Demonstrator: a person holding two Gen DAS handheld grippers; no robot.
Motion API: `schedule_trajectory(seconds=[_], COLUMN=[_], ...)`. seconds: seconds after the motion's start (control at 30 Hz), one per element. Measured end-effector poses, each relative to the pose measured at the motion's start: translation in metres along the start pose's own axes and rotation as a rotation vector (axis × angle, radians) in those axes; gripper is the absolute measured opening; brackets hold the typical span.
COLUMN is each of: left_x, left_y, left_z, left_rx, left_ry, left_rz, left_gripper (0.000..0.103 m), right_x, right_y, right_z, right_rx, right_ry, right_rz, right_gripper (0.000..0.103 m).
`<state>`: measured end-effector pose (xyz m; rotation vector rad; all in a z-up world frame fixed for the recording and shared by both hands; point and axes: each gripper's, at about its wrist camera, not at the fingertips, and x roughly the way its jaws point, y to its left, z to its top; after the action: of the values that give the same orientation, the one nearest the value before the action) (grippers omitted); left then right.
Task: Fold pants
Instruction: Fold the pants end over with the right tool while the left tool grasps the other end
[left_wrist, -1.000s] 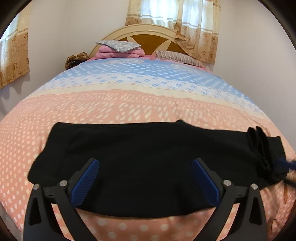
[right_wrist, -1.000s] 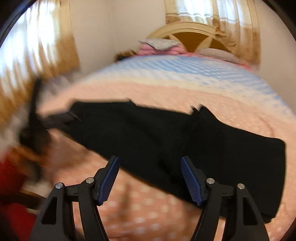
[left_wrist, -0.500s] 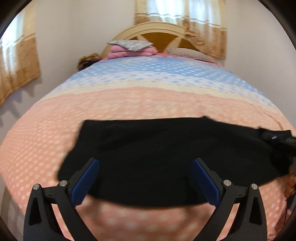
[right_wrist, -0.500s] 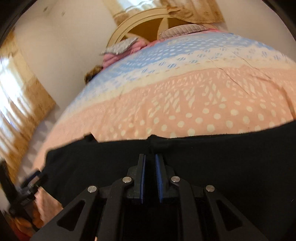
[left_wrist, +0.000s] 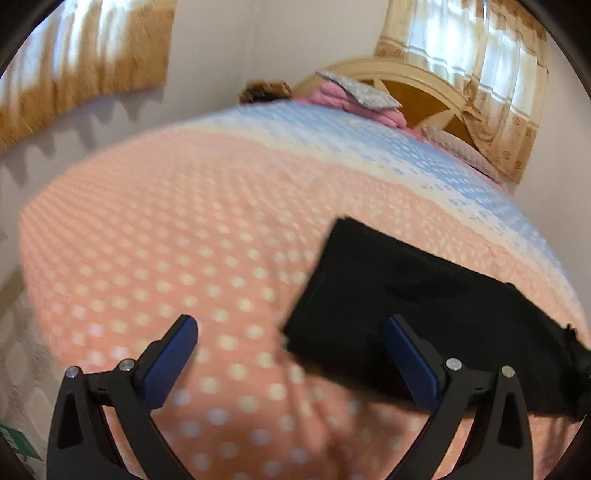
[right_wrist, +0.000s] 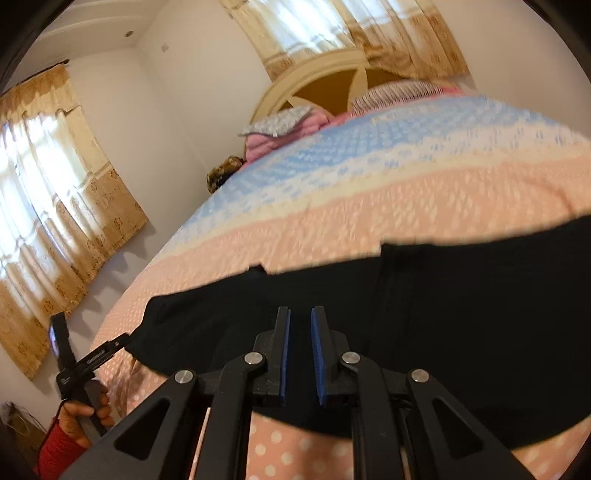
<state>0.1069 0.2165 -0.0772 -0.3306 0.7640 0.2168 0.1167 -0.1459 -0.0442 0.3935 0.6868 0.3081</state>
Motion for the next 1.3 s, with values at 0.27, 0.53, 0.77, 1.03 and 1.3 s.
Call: schedule_trajectory(seconds=[0.27, 0.53, 0.77, 1.03, 1.3], left_x=[-0.003, -0.029, -0.001, 0.021, -0.006], left_y=[-0.022, -0.021, -0.019, -0.011, -0.006], left_z=[-0.007, -0.024, -0.018, -0.005, 0.018], left_rx=[-0.014, -0.132, -0.238, -0.366, -0.330], left_ry=[0.025, 0.048, 0.083, 0.032, -0.059], left_rz=[-0.069, -0.116, -0.213, -0.268, -0.358], left_gripper=[0.071, 0.072, 0.076, 0.023, 0.016], right_x=[0.017, 0.017, 0.017, 0.016, 0.005], right_y=[0.001, 0.007, 0.001, -0.001, 0.004], right_z=[-0.025, -0.030, -0.031, -0.032, -0.027], right_rx=[0.043, 0.025, 0.043, 0.061, 0.058], right_ry=[0.101, 0.100, 0.107, 0.107, 0.063], right_rz=[0.007, 0.012, 0.022, 0.022, 0.024], right_gripper=[0.012, 0.012, 0.012, 0.012, 0.012])
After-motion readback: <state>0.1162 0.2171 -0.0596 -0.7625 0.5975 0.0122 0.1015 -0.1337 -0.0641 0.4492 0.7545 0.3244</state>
